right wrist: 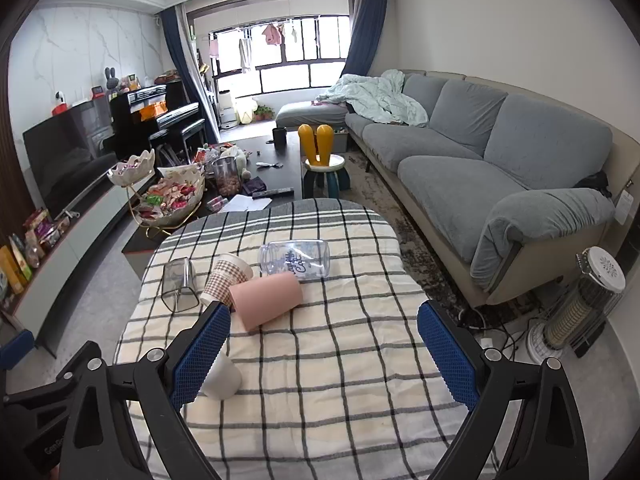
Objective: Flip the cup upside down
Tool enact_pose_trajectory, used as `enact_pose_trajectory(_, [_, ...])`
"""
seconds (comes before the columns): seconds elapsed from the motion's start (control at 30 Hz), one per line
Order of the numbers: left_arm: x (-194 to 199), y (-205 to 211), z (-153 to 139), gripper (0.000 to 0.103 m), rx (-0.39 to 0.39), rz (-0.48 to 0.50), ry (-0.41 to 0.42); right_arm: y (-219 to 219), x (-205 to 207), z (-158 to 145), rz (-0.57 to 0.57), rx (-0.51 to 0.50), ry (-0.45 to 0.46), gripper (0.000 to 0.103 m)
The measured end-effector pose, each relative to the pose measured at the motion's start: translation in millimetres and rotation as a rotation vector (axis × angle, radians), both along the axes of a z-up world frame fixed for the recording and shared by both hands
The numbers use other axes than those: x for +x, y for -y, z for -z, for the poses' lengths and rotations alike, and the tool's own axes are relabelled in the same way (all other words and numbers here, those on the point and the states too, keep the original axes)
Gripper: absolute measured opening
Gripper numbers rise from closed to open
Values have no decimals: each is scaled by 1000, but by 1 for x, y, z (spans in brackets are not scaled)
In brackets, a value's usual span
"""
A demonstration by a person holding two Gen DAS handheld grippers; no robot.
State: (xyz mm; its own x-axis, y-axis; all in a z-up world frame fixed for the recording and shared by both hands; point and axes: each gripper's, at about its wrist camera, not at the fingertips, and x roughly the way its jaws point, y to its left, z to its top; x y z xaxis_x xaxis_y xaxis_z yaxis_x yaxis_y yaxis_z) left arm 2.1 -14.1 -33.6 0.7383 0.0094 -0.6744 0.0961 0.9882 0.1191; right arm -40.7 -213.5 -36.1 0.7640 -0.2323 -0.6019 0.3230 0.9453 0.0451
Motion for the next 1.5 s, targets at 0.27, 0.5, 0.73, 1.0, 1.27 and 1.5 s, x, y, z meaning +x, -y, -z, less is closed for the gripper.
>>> enact_pose_trajectory(0.27, [-1,-2,2,103,0,-7,-1,1,-1,0,5,-11,9,95])
enact_pose_trajectory(0.5, [-1,-3,2,103,-3,-7,-3,0,-1,0,5,-10,7,95])
enact_pose_trajectory(0.73, [-1,-4,2,103,-2,-7,-2,0,-2,-1,5,-9,8,95])
enact_pose_trajectory(1.0, [0,-3,3,103,-3,-6,-5,-1,-1,-1,5,-9,6,95])
enact_pose_trajectory(1.27, [-3,0,1,103,-10,-11,15,-2,-3,-2,6,-13,17,95])
enact_pose_trajectory(1.5, [-4,0,-1,103,-10,-16,19,-2,-2,-2,5,-12,15,95])
